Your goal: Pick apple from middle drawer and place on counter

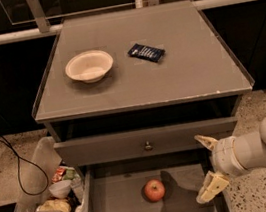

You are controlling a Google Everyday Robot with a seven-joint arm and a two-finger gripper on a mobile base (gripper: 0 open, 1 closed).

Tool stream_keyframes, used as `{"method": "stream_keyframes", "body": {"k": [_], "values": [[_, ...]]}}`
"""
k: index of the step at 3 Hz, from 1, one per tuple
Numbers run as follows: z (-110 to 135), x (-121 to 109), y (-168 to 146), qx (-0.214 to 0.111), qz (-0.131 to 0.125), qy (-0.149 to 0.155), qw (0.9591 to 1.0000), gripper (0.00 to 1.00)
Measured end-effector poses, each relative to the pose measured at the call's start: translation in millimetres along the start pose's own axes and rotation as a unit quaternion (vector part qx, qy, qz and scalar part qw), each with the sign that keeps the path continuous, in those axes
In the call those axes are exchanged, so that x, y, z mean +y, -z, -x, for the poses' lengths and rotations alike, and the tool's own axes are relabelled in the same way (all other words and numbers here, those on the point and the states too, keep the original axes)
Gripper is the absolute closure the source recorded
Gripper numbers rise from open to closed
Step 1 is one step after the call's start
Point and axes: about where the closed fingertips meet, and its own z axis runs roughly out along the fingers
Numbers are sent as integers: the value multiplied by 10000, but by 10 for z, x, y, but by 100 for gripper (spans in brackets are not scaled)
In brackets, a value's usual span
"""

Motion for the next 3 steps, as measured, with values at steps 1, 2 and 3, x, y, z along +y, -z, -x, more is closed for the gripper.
{"method": "stream_keyframes", "body": {"k": [1, 2, 3], "values": [[-88, -3, -238, -99, 95, -10, 9999, 0], [-190, -7, -600, -271, 200, 71, 9994, 0], [-378, 47, -927, -350, 325, 4, 9989, 0]]}}
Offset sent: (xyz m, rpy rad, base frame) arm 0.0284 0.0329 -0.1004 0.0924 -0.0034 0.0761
